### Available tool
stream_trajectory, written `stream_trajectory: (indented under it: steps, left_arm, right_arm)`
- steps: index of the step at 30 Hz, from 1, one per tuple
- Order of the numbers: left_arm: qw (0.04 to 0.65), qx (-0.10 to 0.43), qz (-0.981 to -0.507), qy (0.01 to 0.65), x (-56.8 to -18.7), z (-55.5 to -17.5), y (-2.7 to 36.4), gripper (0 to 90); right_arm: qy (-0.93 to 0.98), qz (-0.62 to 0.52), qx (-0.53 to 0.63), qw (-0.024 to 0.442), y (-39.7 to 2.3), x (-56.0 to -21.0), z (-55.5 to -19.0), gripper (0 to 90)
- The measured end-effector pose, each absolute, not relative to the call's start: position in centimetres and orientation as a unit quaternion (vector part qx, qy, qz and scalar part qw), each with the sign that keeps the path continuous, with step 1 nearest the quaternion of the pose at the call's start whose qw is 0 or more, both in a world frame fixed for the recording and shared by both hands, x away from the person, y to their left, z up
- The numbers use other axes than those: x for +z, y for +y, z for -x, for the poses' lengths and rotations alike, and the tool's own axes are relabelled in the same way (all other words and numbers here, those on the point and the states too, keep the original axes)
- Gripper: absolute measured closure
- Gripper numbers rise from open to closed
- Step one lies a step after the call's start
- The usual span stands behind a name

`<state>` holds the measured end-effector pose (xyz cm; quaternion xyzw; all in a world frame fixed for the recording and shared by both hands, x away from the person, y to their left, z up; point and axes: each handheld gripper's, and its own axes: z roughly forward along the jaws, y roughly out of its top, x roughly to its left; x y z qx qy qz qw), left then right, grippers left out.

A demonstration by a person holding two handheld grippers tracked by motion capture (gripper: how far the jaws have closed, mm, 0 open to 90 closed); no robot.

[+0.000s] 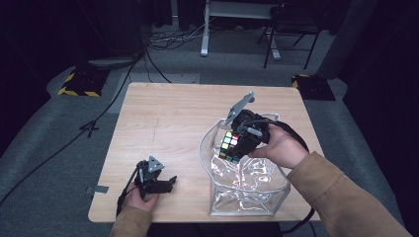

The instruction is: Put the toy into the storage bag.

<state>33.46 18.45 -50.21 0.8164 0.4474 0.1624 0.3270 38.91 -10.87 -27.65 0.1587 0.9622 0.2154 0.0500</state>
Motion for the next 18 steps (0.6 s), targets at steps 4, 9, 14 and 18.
stream_trajectory:
  steps: [4,9,14,18]
  left_arm:
    - [0.327,0.163,-0.816,0.448,-50.2,-33.5,18.4,15.9]
    - [0.327,0.163,-0.816,0.448,-50.2,-33.5,18.4,15.9]
    - [0.328,0.163,-0.815,0.448,-50.2,-33.5,18.4,15.9]
    - [0.328,0.163,-0.815,0.449,-50.2,-33.5,18.4,16.0]
  right_arm:
    - [0.966,-0.153,0.204,0.041,-10.3,-28.5,-38.7,33.9]
    - [0.972,-0.133,0.190,0.032,-9.3,-29.7,-38.4,33.9]
    - [0.977,-0.119,0.175,0.011,-8.6,-30.9,-38.2,33.9]
    - [0.980,-0.110,0.164,0.004,-8.2,-31.9,-38.2,34.0]
